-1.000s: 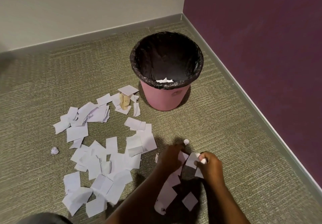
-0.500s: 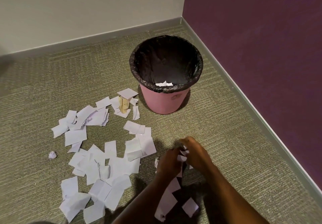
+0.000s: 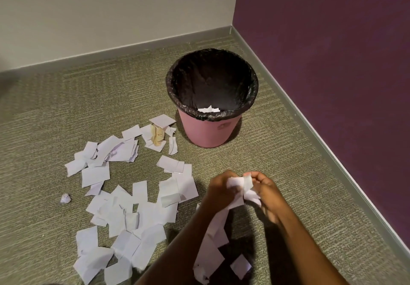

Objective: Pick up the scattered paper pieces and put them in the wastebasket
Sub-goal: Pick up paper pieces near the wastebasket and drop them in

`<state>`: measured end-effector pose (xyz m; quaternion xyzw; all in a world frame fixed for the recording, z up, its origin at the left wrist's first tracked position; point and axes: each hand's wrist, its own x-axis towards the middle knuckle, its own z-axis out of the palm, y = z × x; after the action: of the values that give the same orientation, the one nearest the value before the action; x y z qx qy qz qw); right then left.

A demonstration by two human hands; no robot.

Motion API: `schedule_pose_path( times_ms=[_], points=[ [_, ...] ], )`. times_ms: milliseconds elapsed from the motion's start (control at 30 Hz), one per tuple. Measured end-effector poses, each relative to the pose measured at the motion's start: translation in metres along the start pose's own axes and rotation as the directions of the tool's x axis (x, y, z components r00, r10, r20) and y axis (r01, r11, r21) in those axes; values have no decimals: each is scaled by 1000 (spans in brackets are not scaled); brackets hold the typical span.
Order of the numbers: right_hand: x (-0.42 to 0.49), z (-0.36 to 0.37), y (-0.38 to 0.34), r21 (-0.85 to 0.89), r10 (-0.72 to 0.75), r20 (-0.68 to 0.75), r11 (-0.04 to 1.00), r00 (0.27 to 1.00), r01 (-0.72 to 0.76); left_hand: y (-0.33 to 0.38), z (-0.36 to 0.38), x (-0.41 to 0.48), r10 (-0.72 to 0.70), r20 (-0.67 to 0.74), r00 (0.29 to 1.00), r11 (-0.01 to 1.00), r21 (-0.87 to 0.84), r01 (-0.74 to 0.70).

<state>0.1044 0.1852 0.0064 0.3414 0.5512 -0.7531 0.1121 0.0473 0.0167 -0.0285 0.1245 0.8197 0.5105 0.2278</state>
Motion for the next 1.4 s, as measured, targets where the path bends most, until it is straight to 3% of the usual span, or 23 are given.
schedule_pose_path(
  times_ms=[167, 333, 533, 700, 767, 900, 1000, 1267, 1400],
  points=[
    [-12, 7, -45, 146, -96, -3, 985, 995, 95, 57, -25, 9, -34, 41, 999, 965, -258, 44],
    [-34, 14, -98, 289, -229, 22, 933, 973, 213, 127, -43, 6, -65, 40, 997, 843, -533, 77],
    [-53, 47, -174, 198, -360, 39, 917, 932, 346, 197, -77, 7, -90, -55, 994, 729, -684, 28],
    [-48, 91, -225, 208, -387, 94, 909, 917, 362, 222, -121, 26, -191, -84, 978, 629, -775, 56],
    [-39, 108, -237, 239, -368, 92, 910, 925, 338, 226, -140, 35, -220, -54, 974, 515, -854, 69],
    [-29, 134, -247, 320, -297, 88, 913, 951, 255, 220, -174, 49, -244, 57, 968, 167, -981, 99],
    [-28, 143, -246, 340, -276, 89, 912, 957, 232, 209, -186, 51, -242, 94, 966, 37, -994, 106],
    [-23, 133, -226, 340, -278, 30, 906, 960, 251, 197, -184, 33, -301, 25, 953, 84, -995, 53],
    [-30, 117, -206, 396, -278, -7, 881, 960, 258, 187, -173, 13, -300, -23, 954, 183, -982, 33]
  ],
)
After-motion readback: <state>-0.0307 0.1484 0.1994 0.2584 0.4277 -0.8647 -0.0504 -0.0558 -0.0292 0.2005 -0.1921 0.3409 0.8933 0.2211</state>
